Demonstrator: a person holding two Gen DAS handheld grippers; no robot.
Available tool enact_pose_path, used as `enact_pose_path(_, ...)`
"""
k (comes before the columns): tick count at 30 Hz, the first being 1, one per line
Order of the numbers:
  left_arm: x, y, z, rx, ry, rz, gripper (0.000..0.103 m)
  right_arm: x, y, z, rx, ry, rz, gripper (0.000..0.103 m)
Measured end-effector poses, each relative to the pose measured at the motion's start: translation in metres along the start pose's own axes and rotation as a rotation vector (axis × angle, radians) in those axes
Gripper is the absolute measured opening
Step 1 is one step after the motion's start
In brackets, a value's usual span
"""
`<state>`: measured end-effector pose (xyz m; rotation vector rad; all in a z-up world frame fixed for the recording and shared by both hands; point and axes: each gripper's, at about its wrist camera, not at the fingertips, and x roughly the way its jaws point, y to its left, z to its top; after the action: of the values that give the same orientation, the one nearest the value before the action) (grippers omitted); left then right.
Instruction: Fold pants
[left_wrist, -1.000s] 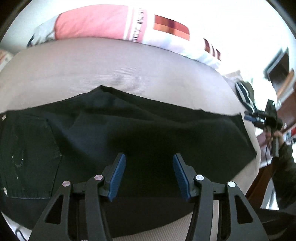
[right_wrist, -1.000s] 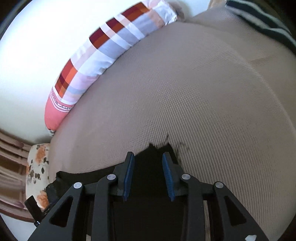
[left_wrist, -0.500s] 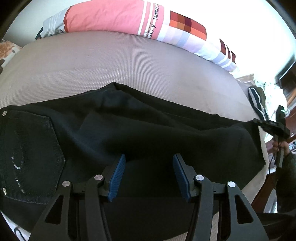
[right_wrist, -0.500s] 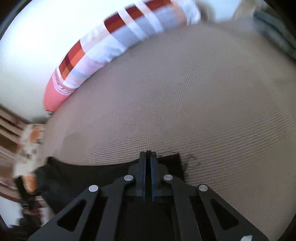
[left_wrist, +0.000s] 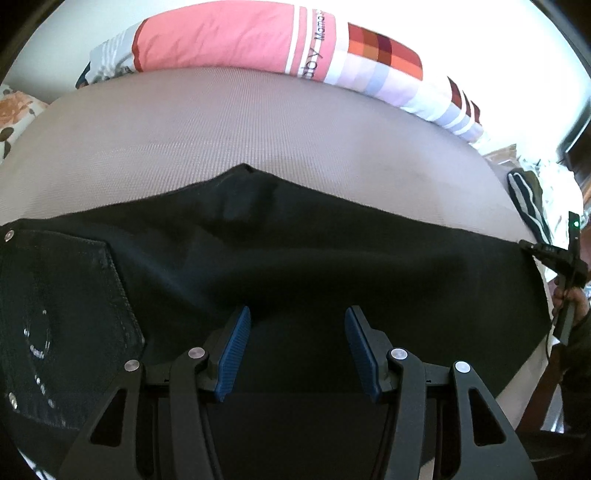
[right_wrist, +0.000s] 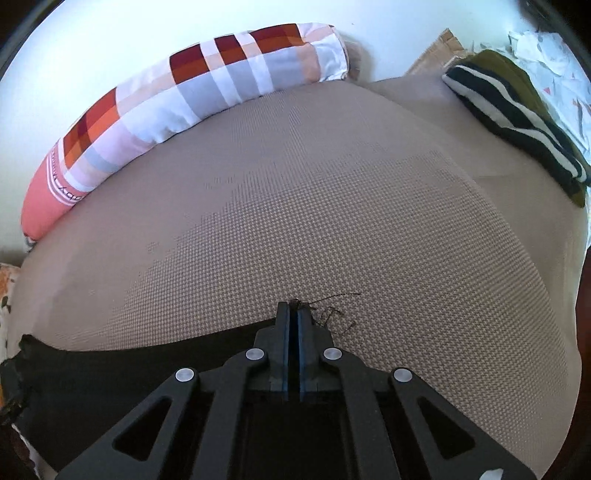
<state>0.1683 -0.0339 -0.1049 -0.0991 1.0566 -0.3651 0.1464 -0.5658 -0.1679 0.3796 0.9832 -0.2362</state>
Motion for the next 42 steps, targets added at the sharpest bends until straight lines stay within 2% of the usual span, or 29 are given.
enact_pose_path(1, 0.001, 0.000, 0.001, 0.010, -0.003, 0.001, 0.054, 0.000, -0.001, 0.001, 0.013, 0.009, -0.003, 0.009)
enact_pose_path(3, 0.001, -0.001, 0.002, 0.022, -0.003, 0.003, 0.054, -0.001, -0.002, 0.003, 0.036, 0.032, -0.024, 0.029)
enact_pose_path(5, -0.003, 0.000, 0.004, 0.014, 0.006, -0.003, 0.054, -0.011, 0.002, 0.004, 0.037, 0.028, -0.061, 0.029)
enact_pose_path(8, -0.018, 0.008, 0.004, -0.009, -0.029, 0.014, 0.055, -0.038, 0.024, 0.006, 0.000, -0.034, -0.046, 0.029)
enact_pose_path(10, -0.028, 0.015, 0.003, -0.004, -0.065, 0.076, 0.055, -0.052, 0.055, 0.007, -0.051, -0.051, 0.023, 0.030)
enact_pose_path(13, -0.037, 0.033, -0.003, -0.002, -0.093, 0.146, 0.056, -0.054, 0.115, 0.005, -0.159, -0.017, 0.145, 0.031)
enact_pose_path(21, -0.043, 0.079, -0.031, -0.027, -0.067, 0.181, 0.056, -0.004, 0.310, -0.030, -0.481, 0.208, 0.520, 0.033)
enact_pose_path(25, -0.050, 0.089, -0.046, -0.049, -0.074, 0.142, 0.055, 0.021, 0.384, -0.049, -0.598, 0.319, 0.605, 0.033)
enact_pose_path(28, -0.054, 0.090, -0.052, -0.043, -0.083, 0.133, 0.055, 0.039, 0.430, -0.060, -0.697, 0.391, 0.636, 0.033)
enact_pose_path(32, -0.058, 0.098, -0.055, -0.070, -0.088, 0.093, 0.056, 0.060, 0.469, -0.070, -0.778, 0.455, 0.635, 0.033)
enact_pose_path(35, -0.059, 0.103, -0.054, -0.101, -0.090, 0.059, 0.056, 0.071, 0.478, -0.077, -0.813, 0.501, 0.639, 0.034)
enact_pose_path(36, -0.060, 0.104, -0.054, -0.106, -0.092, 0.051, 0.056, 0.073, 0.480, -0.078, -0.821, 0.518, 0.650, 0.030)
enact_pose_path(38, -0.060, 0.105, -0.054, -0.114, -0.092, 0.043, 0.056, 0.072, 0.478, -0.075, -0.816, 0.516, 0.690, 0.013)
enact_pose_path(40, -0.061, 0.105, -0.054, -0.122, -0.091, 0.040, 0.056, 0.066, 0.477, -0.071, -0.806, 0.482, 0.707, 0.010)
enact_pose_path(42, -0.060, 0.105, -0.054, -0.119, -0.095, 0.041, 0.056, 0.064, 0.479, -0.073, -0.821, 0.430, 0.678, 0.008)
